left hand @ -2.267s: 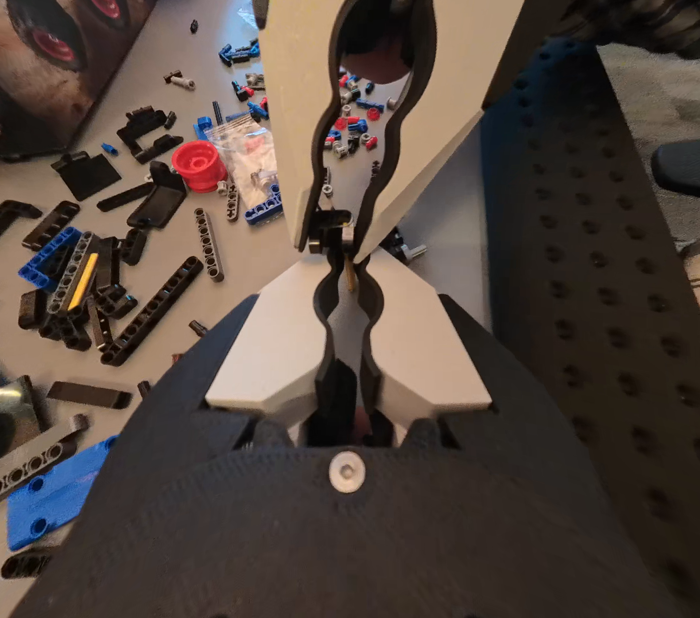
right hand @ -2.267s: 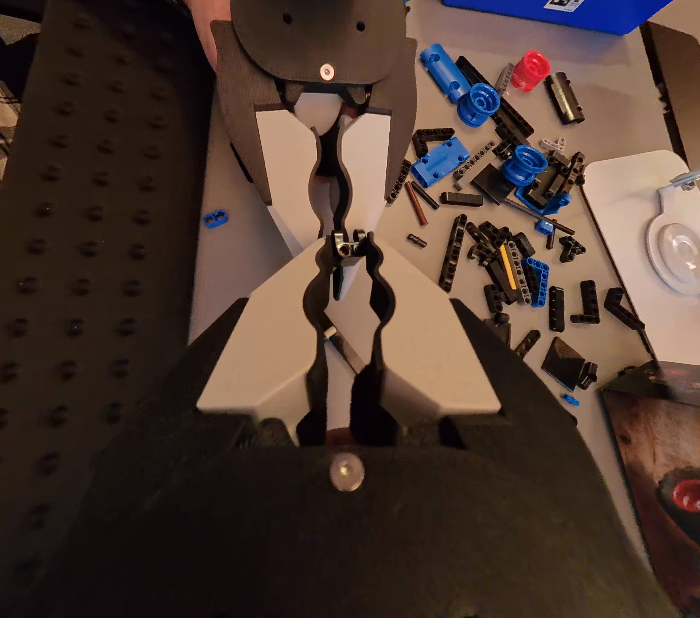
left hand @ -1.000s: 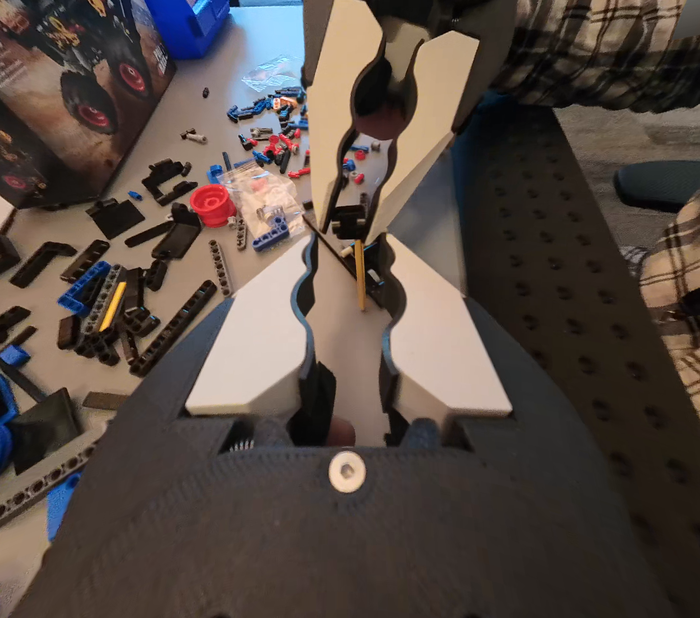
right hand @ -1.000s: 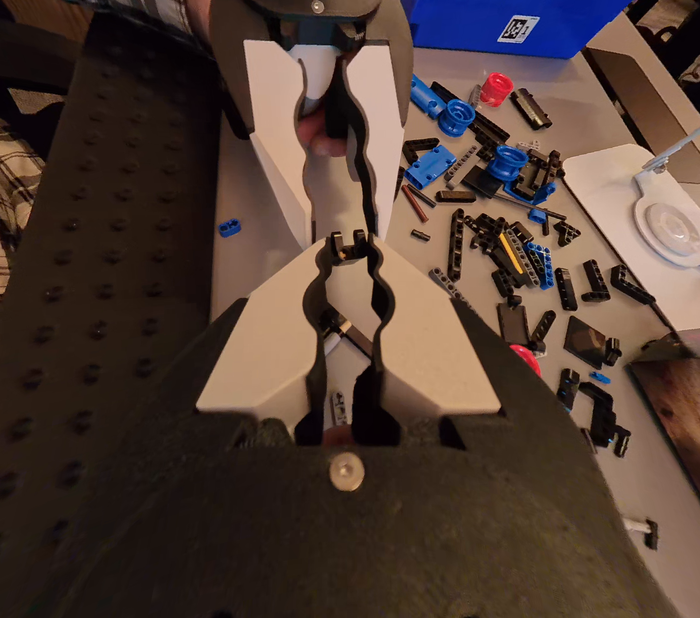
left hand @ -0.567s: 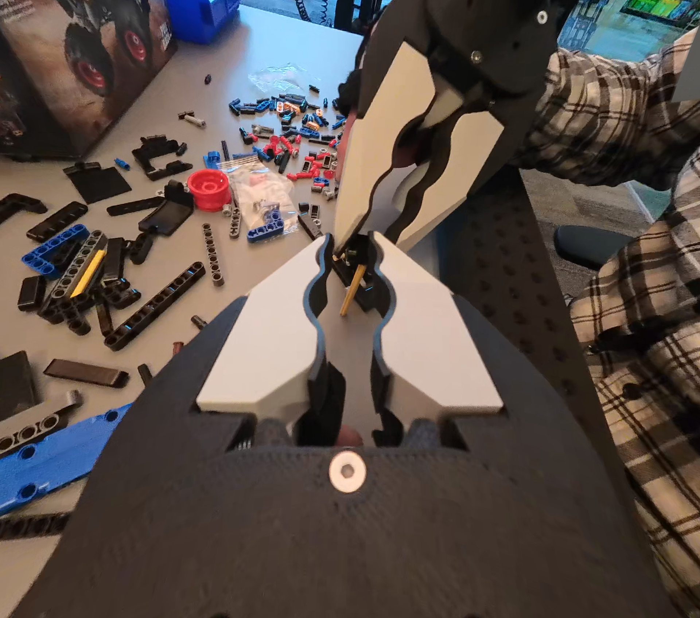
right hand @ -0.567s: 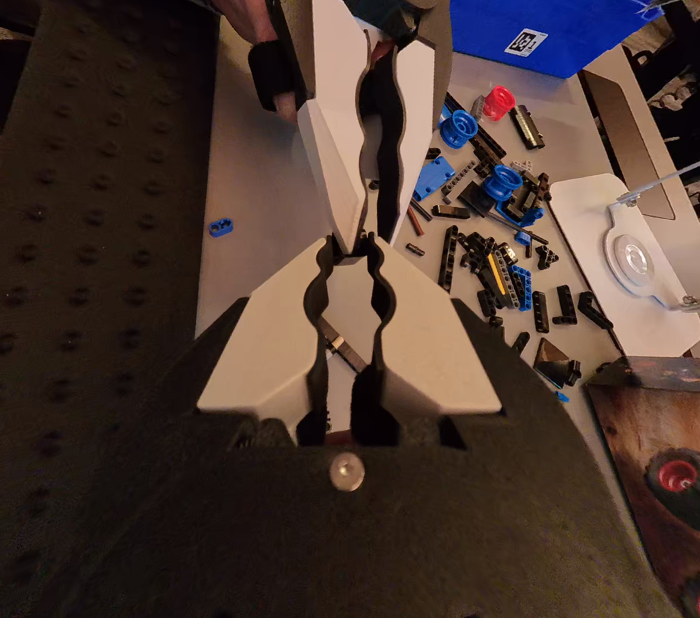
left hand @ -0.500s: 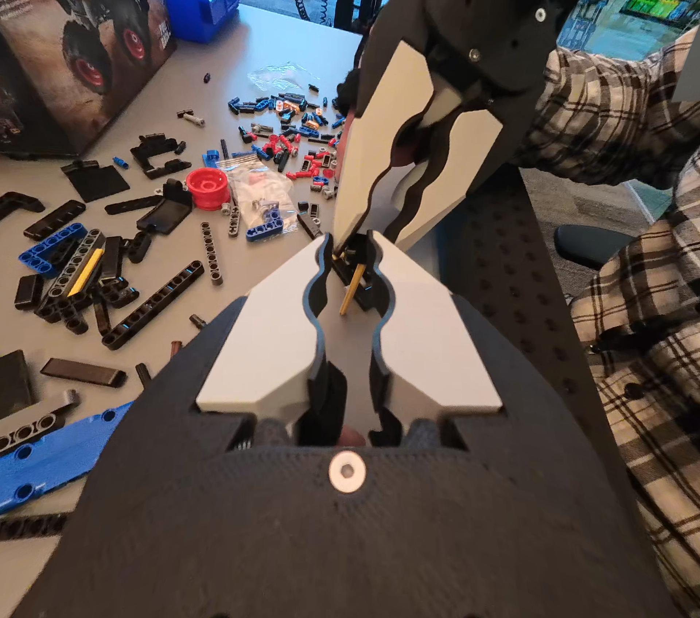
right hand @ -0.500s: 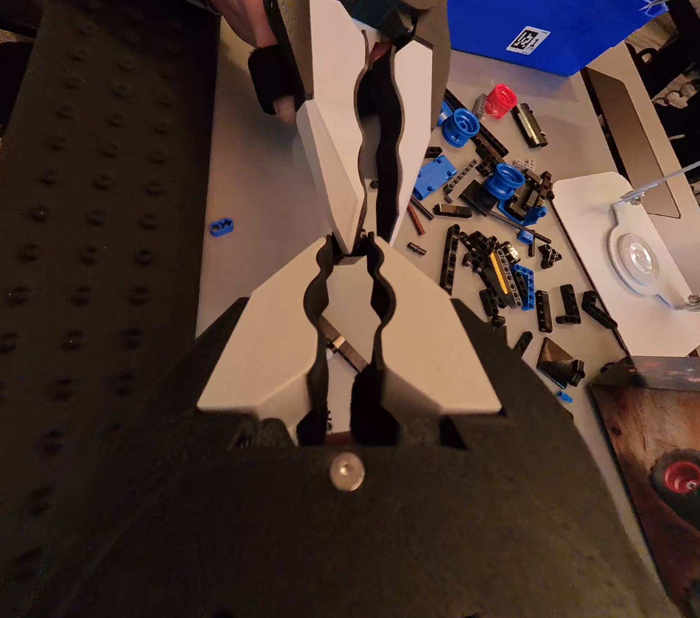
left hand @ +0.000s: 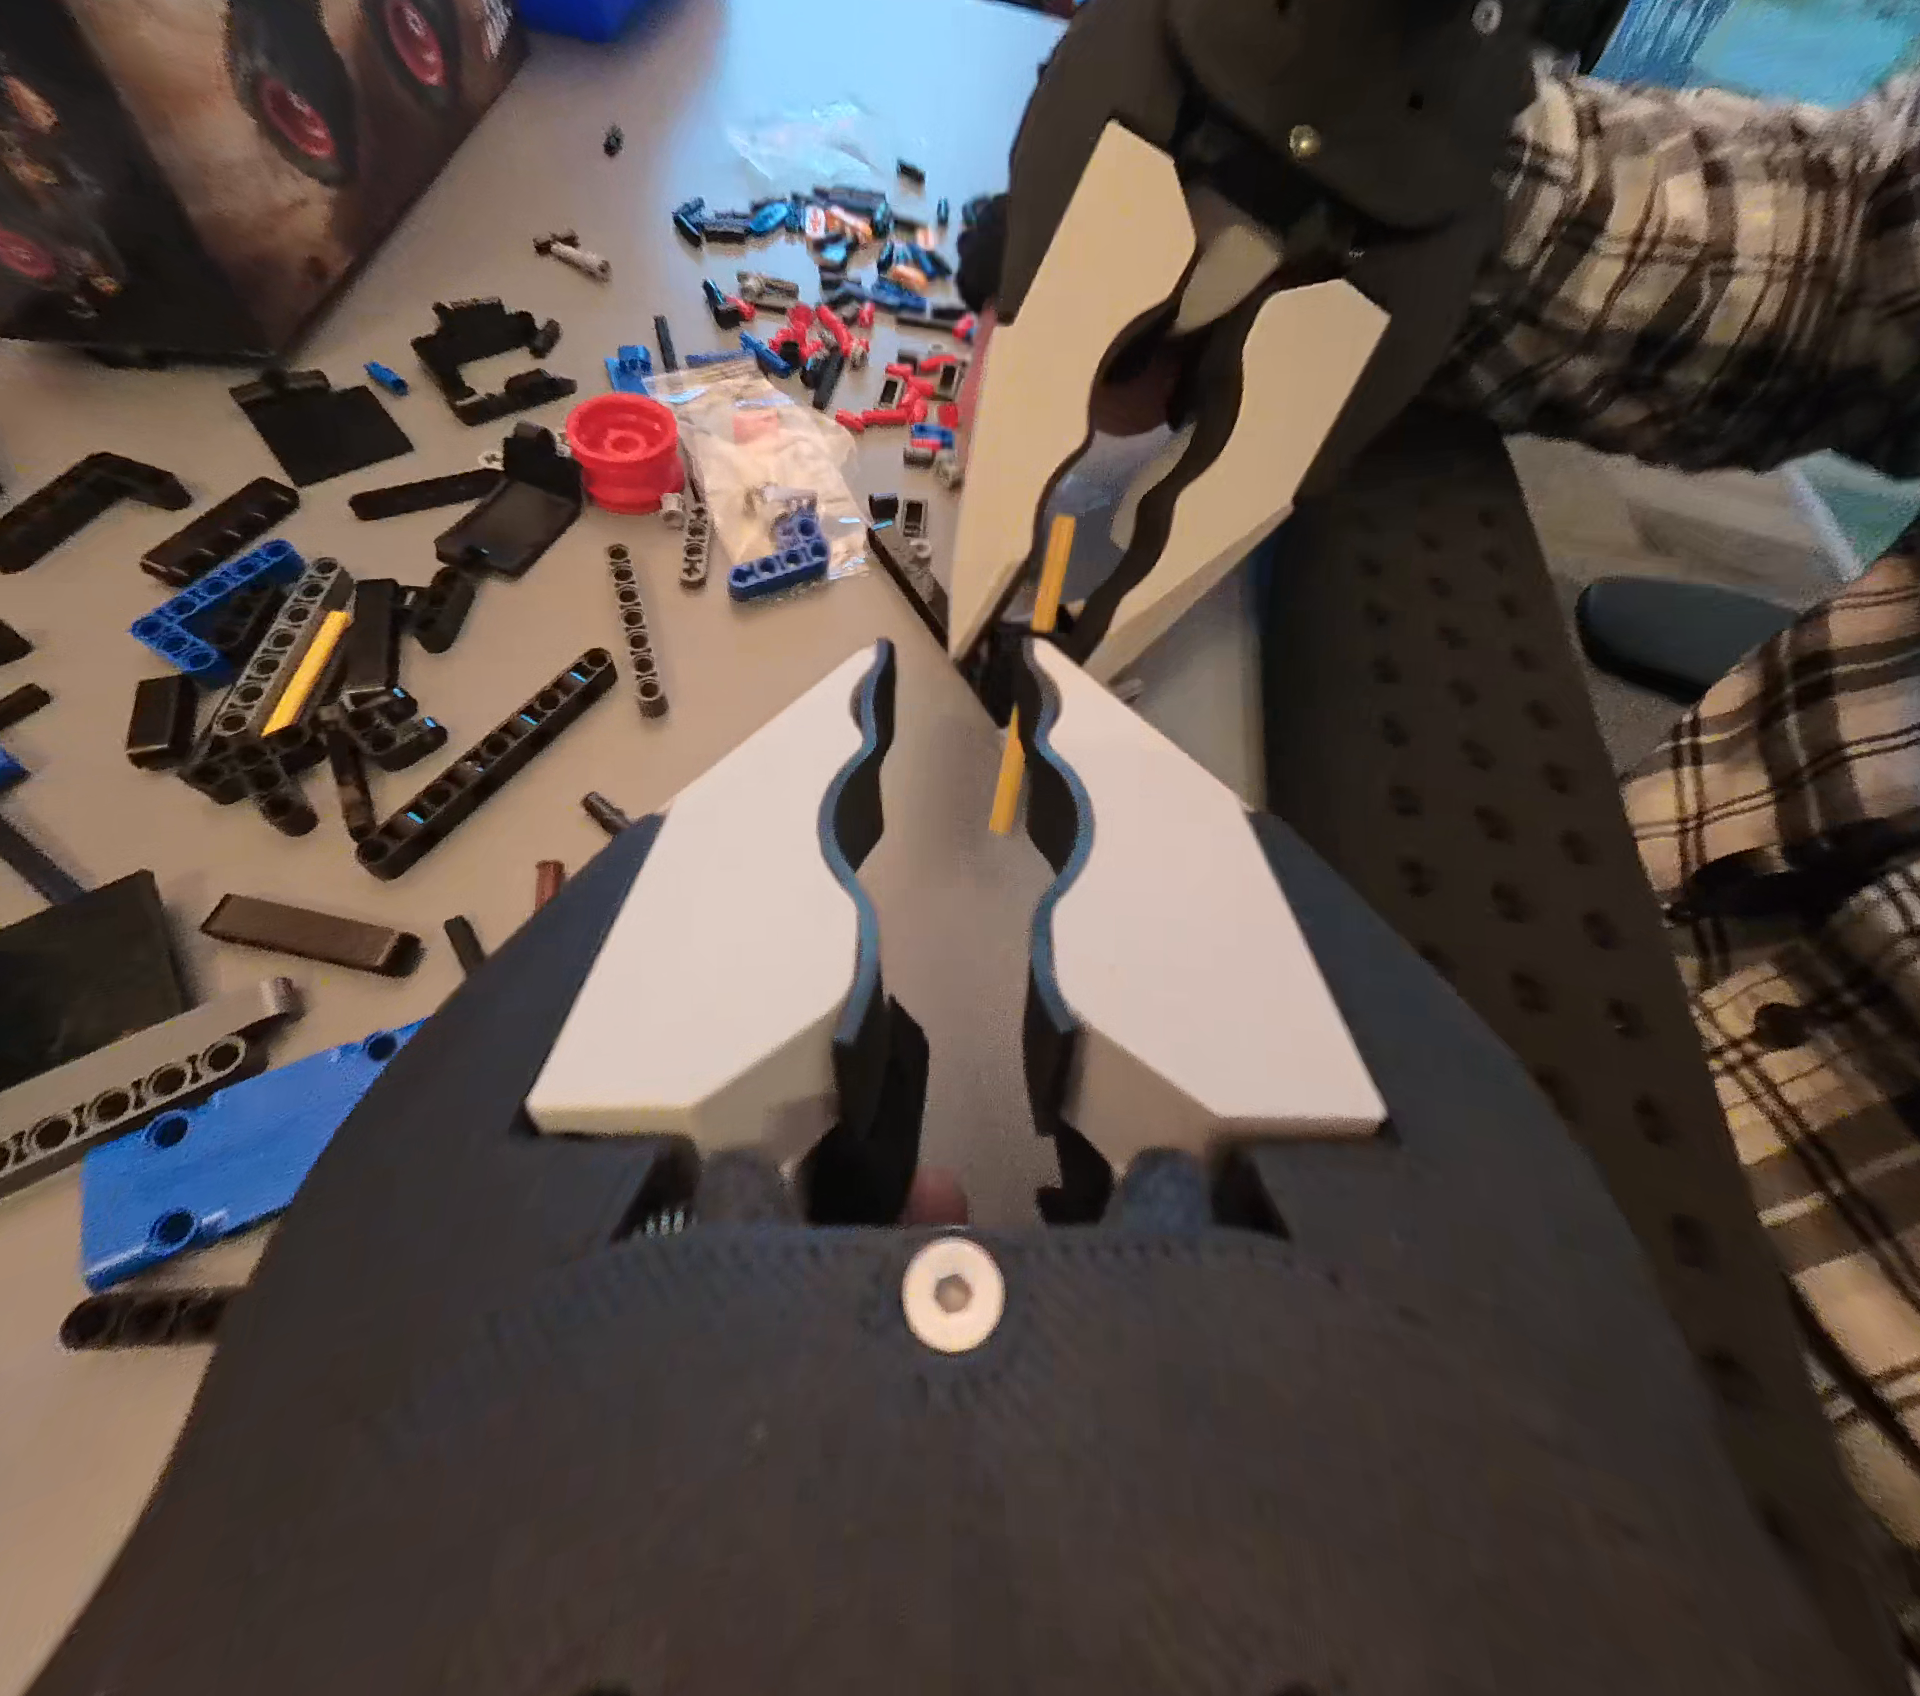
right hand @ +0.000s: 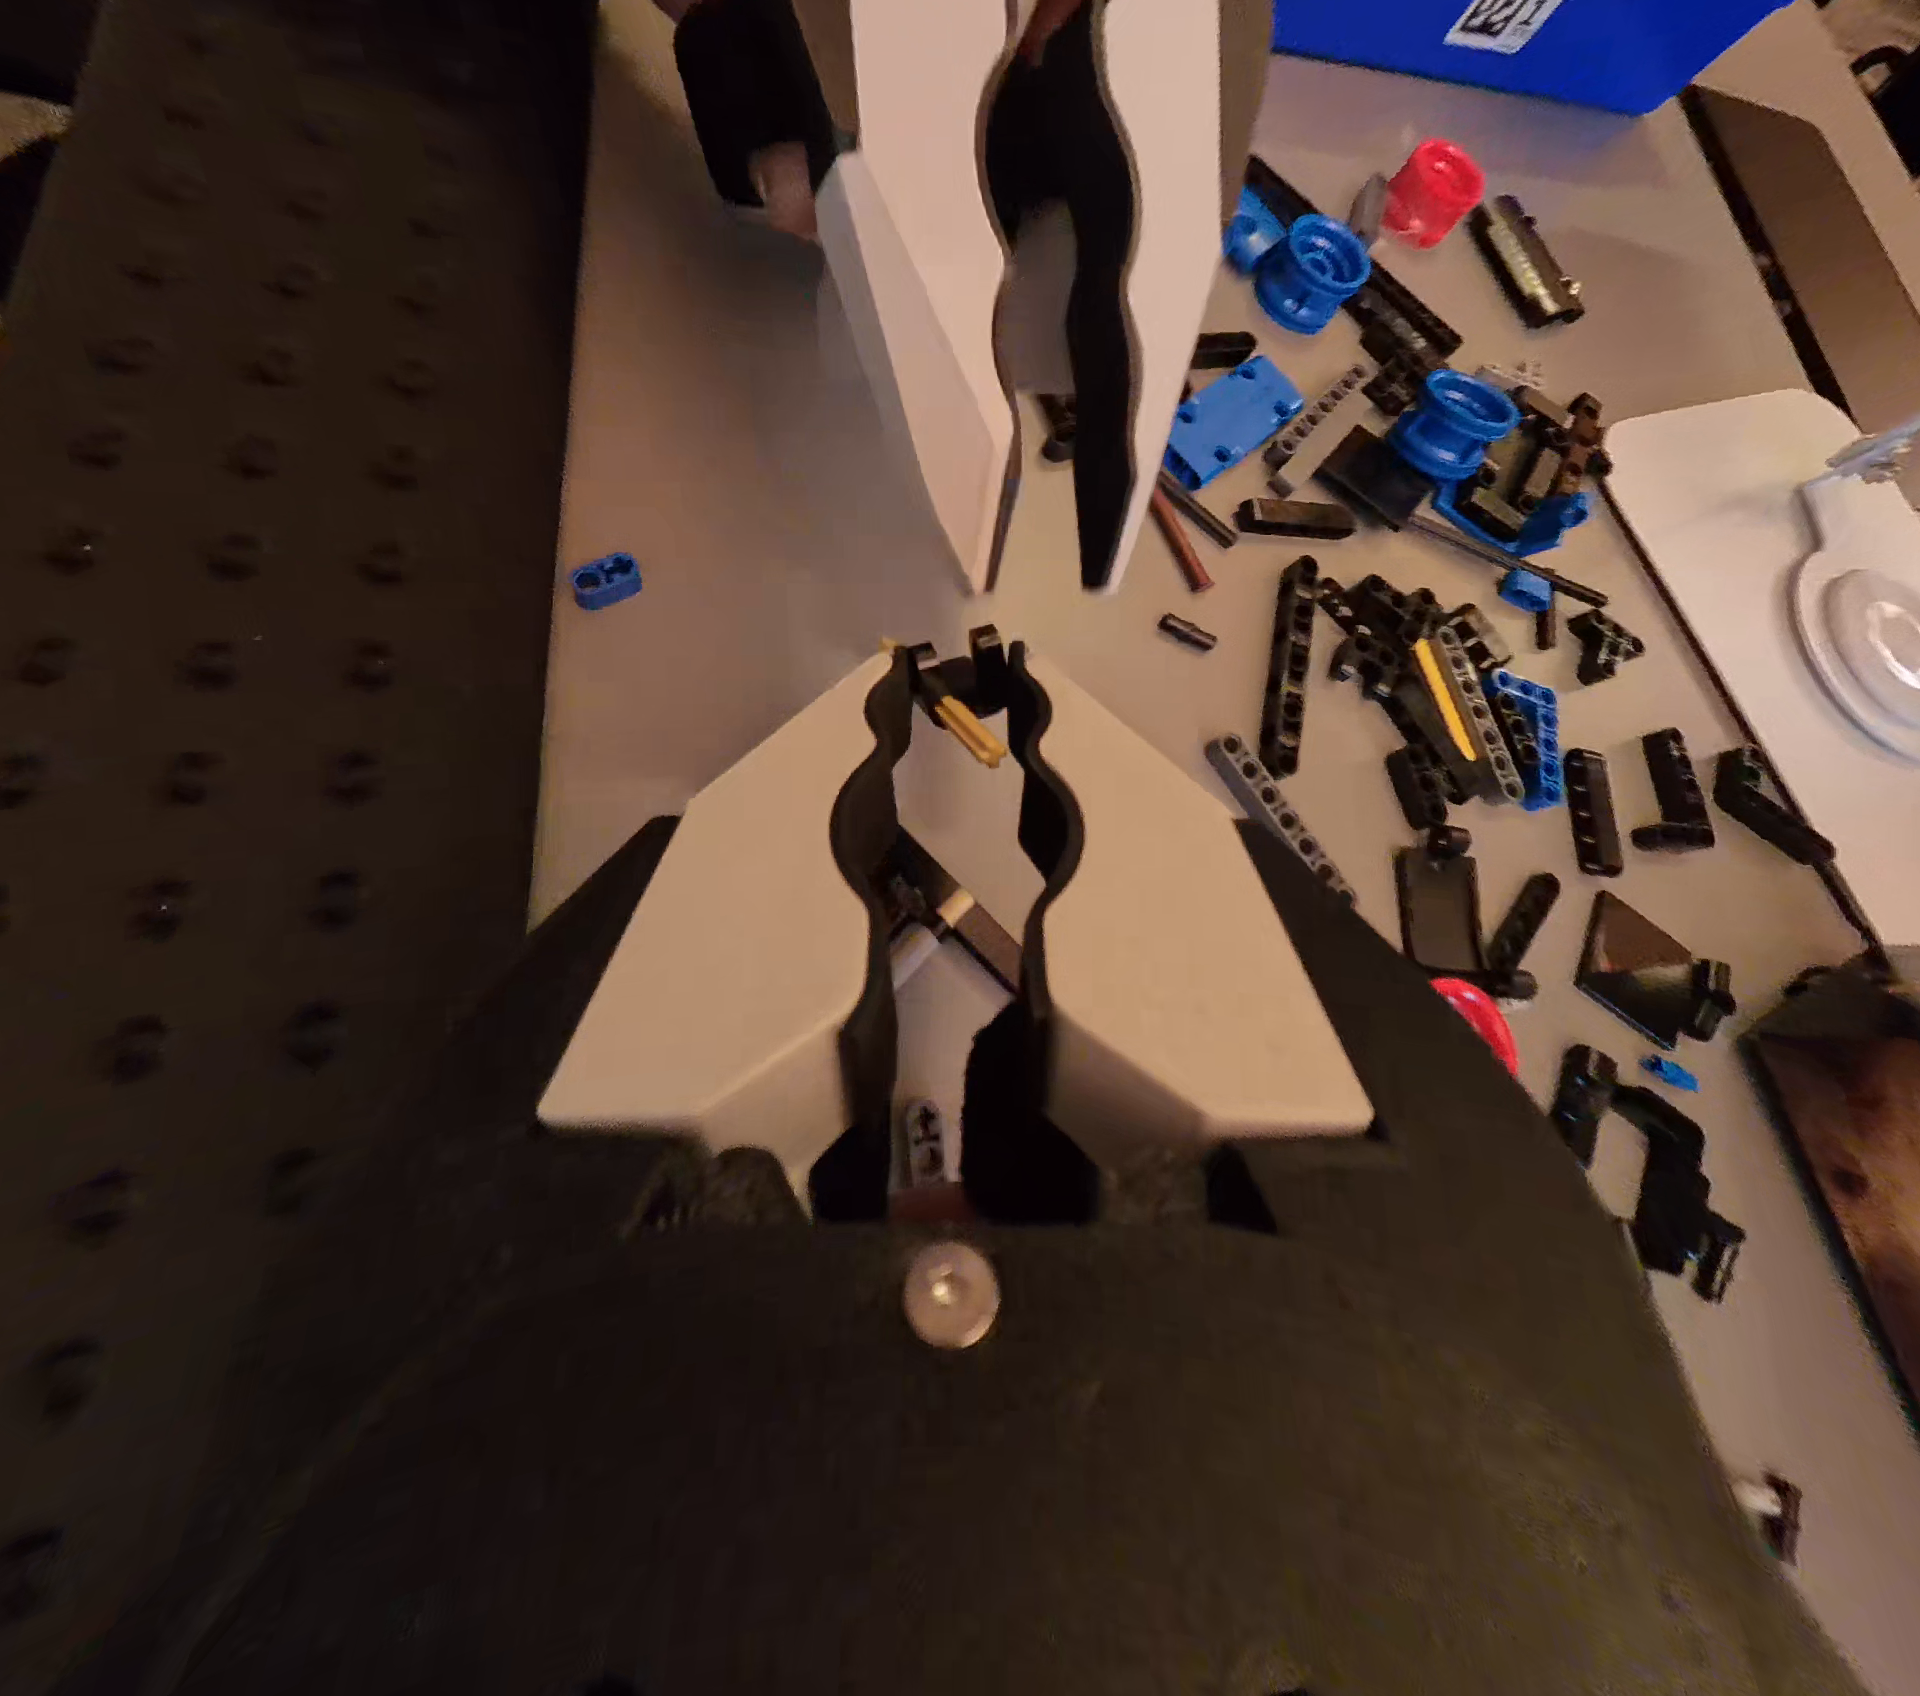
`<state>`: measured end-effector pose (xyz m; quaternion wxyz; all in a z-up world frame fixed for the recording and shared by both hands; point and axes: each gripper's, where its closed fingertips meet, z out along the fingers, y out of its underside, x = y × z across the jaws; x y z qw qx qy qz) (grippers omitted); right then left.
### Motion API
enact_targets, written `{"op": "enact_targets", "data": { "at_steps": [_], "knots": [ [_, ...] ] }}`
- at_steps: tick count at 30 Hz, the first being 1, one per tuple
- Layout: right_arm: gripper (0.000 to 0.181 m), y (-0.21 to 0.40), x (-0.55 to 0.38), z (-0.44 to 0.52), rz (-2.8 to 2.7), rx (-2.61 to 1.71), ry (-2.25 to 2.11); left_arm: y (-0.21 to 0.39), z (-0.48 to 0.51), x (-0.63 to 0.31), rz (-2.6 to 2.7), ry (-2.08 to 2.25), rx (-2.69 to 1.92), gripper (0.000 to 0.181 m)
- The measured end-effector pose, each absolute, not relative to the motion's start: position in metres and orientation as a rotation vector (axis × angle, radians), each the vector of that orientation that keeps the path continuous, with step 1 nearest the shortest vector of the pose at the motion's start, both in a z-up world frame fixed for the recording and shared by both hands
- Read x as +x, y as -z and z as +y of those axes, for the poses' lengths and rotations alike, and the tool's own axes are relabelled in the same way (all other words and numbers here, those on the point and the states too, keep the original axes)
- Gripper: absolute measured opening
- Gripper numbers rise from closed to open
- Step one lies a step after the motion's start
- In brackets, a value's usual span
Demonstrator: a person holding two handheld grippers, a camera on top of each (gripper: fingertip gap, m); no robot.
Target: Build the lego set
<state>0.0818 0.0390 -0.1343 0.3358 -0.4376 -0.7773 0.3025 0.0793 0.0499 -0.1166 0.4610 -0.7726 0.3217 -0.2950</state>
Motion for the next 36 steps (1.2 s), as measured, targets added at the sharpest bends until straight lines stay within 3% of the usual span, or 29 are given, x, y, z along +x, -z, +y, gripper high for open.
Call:
{"op": "enact_targets", "data": {
  "at_steps": [5,7,10,13,16,21,27,31,36],
  "knots": [
    [0.018,0.113,0.088,0.044,-1.949,-1.165,-0.887,0.123,0.038,0.082,0.874,0.754,-1.921,0.033],
    [0.018,0.106,0.092,0.044,-1.913,-1.197,-0.959,0.126,0.033,0.092,0.950,0.720,-1.903,0.029],
    [0.018,0.098,0.096,0.045,-1.866,-1.238,-1.008,0.132,0.034,0.103,1.033,0.619,-1.884,0.003],
    [0.019,0.090,0.098,0.044,-1.827,-1.262,-1.058,0.127,0.035,0.109,1.041,0.613,-1.856,0.003],
    [0.033,0.083,0.104,0.050,-1.785,-1.290,-1.054,0.115,0.034,0.114,0.980,0.729,-1.828,0.003],
    [0.035,0.075,0.122,0.060,-1.717,-1.328,-1.042,0.107,0.037,0.121,0.925,0.817,-1.815,0.003],
    [0.031,0.064,0.133,0.062,-1.664,-1.225,-0.810,0.098,0.038,0.136,0.836,1.028,-1.808,0.003],
    [0.034,0.058,0.131,0.060,-1.612,-1.242,-0.846,0.091,0.037,0.147,0.802,1.170,-1.784,0.003],
    [0.021,0.052,0.132,0.059,-1.545,-1.285,-0.975,0.085,0.039,0.153,0.792,1.208,-1.746,0.002]
  ]
}}
